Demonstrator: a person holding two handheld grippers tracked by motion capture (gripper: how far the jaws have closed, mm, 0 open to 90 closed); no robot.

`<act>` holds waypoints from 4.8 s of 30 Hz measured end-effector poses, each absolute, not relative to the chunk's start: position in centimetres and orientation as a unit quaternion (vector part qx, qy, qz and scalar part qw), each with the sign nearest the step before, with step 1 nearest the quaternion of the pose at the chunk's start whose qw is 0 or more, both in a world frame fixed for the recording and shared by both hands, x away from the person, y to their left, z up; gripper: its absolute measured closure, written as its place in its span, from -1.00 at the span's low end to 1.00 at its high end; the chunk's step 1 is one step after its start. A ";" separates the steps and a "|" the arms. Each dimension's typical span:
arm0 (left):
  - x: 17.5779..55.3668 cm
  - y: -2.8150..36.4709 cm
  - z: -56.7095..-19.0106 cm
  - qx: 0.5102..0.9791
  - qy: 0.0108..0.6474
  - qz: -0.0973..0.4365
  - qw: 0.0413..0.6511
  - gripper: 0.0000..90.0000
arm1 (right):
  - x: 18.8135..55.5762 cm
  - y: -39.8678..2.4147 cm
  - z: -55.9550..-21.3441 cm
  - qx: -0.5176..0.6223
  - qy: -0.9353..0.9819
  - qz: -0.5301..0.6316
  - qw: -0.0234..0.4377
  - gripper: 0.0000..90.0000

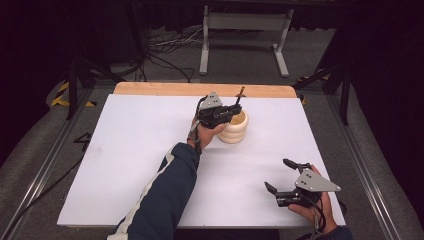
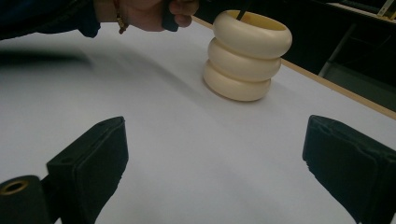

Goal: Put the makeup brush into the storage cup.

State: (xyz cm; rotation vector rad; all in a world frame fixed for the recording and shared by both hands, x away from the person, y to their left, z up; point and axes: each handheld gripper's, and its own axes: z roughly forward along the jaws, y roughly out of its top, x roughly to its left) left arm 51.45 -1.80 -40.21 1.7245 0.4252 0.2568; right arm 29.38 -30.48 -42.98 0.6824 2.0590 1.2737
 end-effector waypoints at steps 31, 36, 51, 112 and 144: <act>50.5 -1.2 -41.3 0.766 0.177 0.116 0.607 0.84 | 29.4 -30.3 -43.1 0.256 0.783 0.478 0.304 -0.83; 50.6 -1.2 -41.4 0.767 0.180 0.114 0.605 0.84 | 29.4 -30.4 -43.1 0.260 0.778 0.480 0.312 -0.86; 50.3 -1.8 -41.2 0.769 0.174 0.119 0.604 0.81 | 29.5 -30.4 -43.0 0.267 0.771 0.480 0.322 -0.88; 46.6 3.3 -36.2 0.802 0.150 0.227 0.532 -0.92 | 29.7 -29.9 -43.6 0.262 0.788 0.461 0.312 -0.86; 42.3 7.5 -35.4 0.799 0.124 0.243 0.536 -0.90 | 29.7 -29.8 -43.5 0.258 0.789 0.459 0.315 -0.86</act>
